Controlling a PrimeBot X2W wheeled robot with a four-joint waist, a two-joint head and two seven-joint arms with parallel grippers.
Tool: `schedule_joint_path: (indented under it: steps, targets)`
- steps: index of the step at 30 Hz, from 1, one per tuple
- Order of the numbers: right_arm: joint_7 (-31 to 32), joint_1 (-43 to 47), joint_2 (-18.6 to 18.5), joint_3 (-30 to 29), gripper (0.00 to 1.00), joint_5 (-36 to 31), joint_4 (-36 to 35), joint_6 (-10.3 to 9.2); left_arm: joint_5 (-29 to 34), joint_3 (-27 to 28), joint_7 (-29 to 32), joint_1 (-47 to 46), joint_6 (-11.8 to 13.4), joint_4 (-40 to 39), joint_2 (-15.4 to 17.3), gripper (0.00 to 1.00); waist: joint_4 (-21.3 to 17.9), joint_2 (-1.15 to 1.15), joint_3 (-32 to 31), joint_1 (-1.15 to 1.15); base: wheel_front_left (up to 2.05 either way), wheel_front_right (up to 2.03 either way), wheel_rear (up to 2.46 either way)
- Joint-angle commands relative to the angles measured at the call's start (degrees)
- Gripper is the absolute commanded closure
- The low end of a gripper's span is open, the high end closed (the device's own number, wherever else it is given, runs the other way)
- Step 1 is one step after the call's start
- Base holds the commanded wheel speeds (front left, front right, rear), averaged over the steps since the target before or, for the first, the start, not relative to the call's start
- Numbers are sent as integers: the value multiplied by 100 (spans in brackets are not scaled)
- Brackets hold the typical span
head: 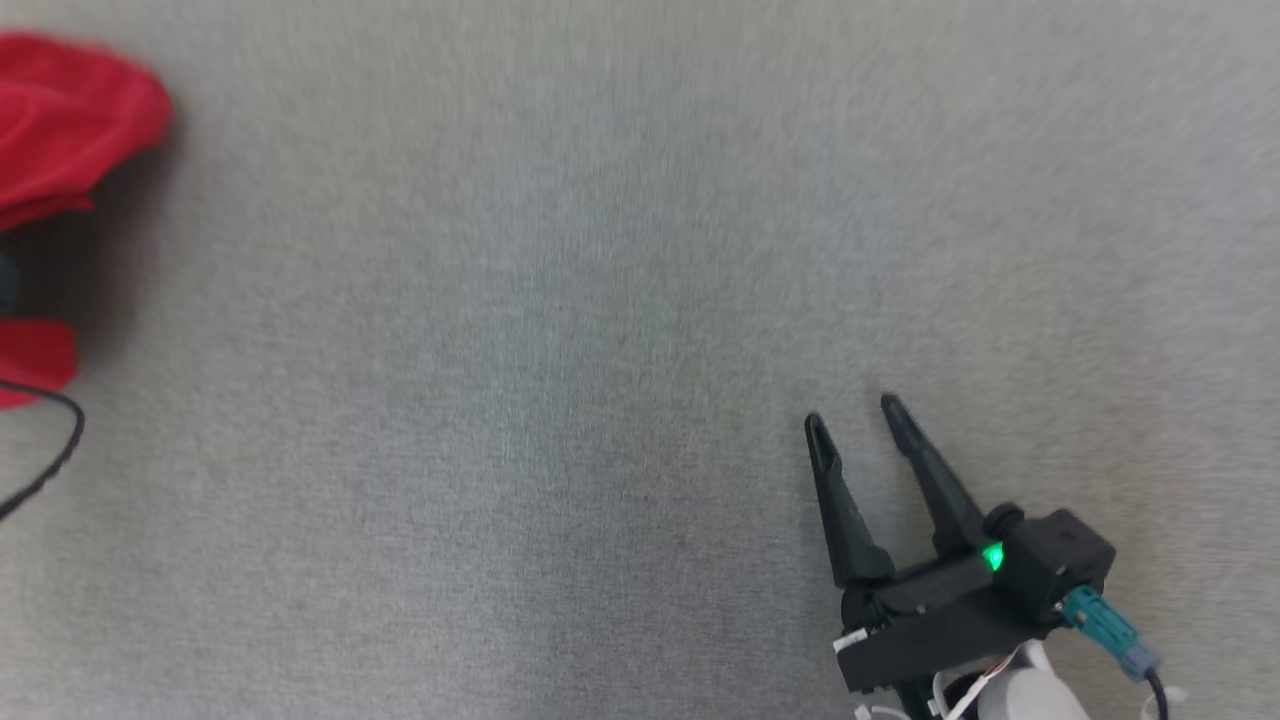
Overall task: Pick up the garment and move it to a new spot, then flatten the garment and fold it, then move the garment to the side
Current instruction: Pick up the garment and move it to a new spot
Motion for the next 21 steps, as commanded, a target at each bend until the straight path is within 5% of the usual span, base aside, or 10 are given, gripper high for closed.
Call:
schedule_joint_path:
  steps: [1, 10, 21]
  targets:
    - [-87, 94, 43, -15, 0, 81, 137, -9, 8, -39, 70, 195, -29, -214, 44, 100, -185, 0, -862, 0, 0, 0, 0]
    - [-448, 296, 79, -124, 0, 412, 790, -9, -27, -392, 569, 643, -118, -2392, 10, 100, -559, 0, -1892, 0, 0, 0, 0]
    - [-442, 507, 77, -128, 0, 510, 910, -9, 31, -1190, 537, 1692, 15, -4203, -862, 100, -1350, 0, -2402, 0, 0, 0, 0]
